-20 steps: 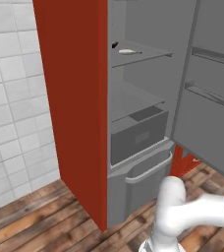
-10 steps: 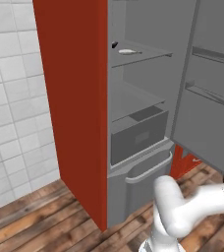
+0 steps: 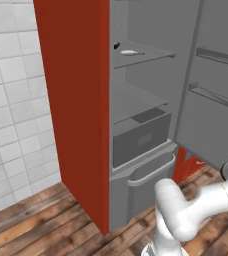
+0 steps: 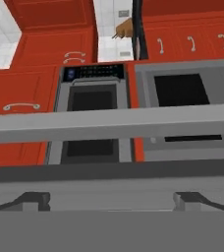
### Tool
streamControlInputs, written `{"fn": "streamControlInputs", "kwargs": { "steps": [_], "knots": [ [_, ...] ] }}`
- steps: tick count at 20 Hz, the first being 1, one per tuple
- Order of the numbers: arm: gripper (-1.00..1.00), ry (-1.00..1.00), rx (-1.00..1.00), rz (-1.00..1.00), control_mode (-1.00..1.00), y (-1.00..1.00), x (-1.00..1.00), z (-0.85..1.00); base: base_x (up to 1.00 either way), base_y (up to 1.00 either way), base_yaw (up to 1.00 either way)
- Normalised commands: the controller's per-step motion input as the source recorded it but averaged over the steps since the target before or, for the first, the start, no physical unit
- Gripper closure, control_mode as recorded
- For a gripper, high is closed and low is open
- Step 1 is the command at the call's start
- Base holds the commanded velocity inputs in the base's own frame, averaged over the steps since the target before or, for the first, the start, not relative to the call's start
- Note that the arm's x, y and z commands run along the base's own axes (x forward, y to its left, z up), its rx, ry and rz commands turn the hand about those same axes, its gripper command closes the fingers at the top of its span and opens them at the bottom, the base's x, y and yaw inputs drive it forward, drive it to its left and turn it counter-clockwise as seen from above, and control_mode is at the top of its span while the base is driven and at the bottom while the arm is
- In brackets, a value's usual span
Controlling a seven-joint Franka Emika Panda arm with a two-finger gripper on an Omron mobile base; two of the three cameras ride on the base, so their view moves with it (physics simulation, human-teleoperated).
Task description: Place the fish on the counter behind the older fish on the same shelf of the fridge to maintain FIFO order. Close the fridge door when finished.
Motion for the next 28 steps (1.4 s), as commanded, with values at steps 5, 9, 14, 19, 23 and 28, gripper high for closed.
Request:
{"fn": "streamControlInputs", "kwargs": {
  "steps": [5,9,14,19,23,28],
  "knots": [
    [-1.0,-0.11,0.01,0.19,-1.0,-0.93,-0.22,0.0,0.0,0.0,0.0],
    [-1.0,-0.03,0.03,0.24,-1.0,-1.0,-0.14,0.0,0.0,0.0,0.0],
    [-1.0,-0.11,0.03,0.2,-1.0,-1.0,-0.91,-0.02,0.0,0.0,0.0],
    [-1.0,0.0,0.02,0.22,-1.0,-1.0,-0.39,0.0,0.0,0.0,0.0],
    [-1.0,0.0,0.01,0.2,-1.0,-1.0,-0.37,-0.01,0.0,0.0,0.0],
    [-1.0,0.06,-0.01,0.39,-1.0,-0.64,-0.13,-0.39,0.0,0.0,0.0]
  ]
}}
